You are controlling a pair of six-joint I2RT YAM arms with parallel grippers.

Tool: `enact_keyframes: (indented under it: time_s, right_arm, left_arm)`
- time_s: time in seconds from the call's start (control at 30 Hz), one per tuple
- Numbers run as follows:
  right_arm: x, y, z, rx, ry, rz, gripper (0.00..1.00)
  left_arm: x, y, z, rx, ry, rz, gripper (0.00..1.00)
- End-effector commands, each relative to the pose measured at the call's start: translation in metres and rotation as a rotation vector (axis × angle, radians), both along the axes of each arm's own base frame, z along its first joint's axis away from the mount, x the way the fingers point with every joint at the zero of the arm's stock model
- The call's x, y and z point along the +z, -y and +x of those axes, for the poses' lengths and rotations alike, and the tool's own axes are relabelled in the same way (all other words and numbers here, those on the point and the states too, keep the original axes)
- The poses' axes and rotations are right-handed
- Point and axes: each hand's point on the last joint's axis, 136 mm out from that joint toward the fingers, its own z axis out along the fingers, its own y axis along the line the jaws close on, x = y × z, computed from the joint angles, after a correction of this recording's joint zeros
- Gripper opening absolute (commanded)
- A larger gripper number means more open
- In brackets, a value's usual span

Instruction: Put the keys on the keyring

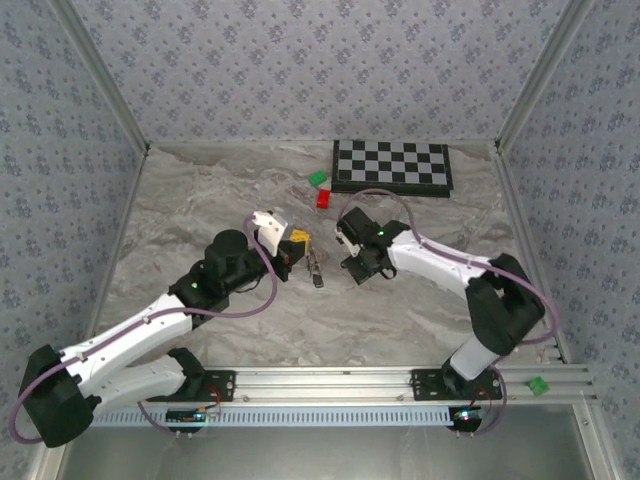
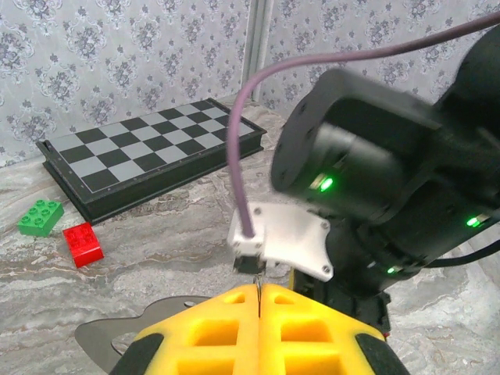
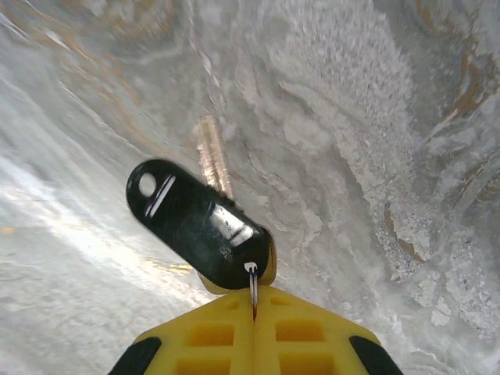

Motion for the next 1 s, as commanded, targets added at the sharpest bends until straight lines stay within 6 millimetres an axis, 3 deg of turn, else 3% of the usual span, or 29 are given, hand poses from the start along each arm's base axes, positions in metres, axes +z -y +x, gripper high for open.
enact_keyframes:
  time_s: [0.0, 0.13, 0.3, 0.47, 0.63, 0.97]
  right_arm:
    - [0.013, -0.01, -0.007, -0.004, -0.013, 0.164, 0.0]
    - [0.023, -0.007, -0.01, -0.011, -0.053, 0.267, 0.0]
    - [0.012, -0.001, -0.017, -0.121, -0.152, 0.345, 0.0]
    - [0.007, -0.013, -0.035, -0.166, -0.338, 0.513, 0.0]
    - [-0.006, -0.005, -0.057, -0.144, -0.429, 0.421, 0.0]
    - [-0.025, 0.006, -0.044, -0.184, -0.345, 0.398, 0.0]
  left_arm:
    - [0.015, 0.0, -0.001, 0.0, 0.045, -0.028, 0.0]
    - [0.015, 0.001, -0.002, -0.003, 0.044, -0.027, 0.0]
    - [0.014, 0.001, -0.001, -0.003, 0.041, -0.024, 0.0]
    - [0.014, 0.002, -0.002, -0.01, 0.037, -0.028, 0.0]
    - [0.013, 0.003, -0.003, -0.017, 0.032, -0.028, 0.0]
    - [0.013, 0.003, -0.003, -0.017, 0.034, -0.028, 0.0]
